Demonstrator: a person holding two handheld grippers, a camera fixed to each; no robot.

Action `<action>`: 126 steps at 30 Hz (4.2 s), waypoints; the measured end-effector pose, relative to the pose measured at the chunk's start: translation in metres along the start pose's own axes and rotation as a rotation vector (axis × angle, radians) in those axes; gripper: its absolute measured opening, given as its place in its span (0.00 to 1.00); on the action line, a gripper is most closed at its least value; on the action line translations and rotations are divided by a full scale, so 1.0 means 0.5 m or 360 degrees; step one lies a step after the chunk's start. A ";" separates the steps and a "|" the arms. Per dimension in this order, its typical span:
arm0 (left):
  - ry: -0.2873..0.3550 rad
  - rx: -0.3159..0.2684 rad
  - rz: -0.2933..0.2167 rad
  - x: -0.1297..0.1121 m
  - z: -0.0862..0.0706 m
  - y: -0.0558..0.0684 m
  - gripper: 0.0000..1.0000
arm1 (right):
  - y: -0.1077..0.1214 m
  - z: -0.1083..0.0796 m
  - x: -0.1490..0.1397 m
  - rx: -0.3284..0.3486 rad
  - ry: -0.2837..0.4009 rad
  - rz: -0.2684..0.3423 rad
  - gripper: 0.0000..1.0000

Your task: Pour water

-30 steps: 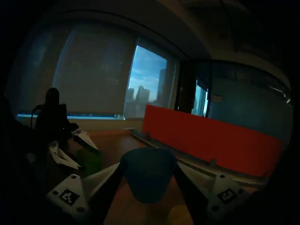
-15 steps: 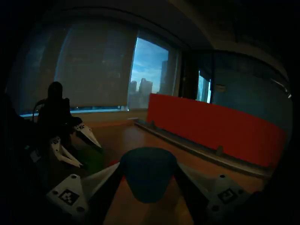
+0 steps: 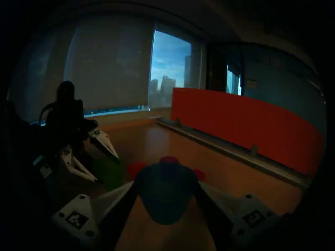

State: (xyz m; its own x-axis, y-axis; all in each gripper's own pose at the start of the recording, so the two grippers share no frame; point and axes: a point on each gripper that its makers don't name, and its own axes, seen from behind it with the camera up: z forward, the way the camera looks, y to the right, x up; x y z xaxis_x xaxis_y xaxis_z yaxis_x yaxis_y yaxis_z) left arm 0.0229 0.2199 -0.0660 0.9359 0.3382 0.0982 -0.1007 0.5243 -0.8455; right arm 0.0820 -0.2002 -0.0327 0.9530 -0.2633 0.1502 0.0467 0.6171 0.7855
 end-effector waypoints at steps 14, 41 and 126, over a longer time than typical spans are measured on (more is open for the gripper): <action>-0.0127 -0.0028 0.0023 -0.062 0.032 0.002 0.88 | -0.018 0.028 -0.090 0.0086 -0.0147 0.0032 0.93; -0.0287 -0.0039 0.0007 -0.154 0.052 -0.015 0.88 | -0.036 0.075 -0.257 0.0172 -0.0427 0.0005 0.95; -0.0323 0.0078 -0.0061 -0.203 -0.030 -0.032 0.97 | -0.038 0.028 -0.337 0.0065 -0.0499 -0.0002 0.98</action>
State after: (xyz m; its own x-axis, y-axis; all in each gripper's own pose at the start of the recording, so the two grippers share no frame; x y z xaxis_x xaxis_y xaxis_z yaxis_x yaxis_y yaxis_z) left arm -0.0653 0.1654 -0.0705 0.8528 0.4652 0.2374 -0.0875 0.5753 -0.8132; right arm -0.0834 -0.1778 -0.0647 0.8137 -0.4838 0.3222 0.0296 0.5881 0.8083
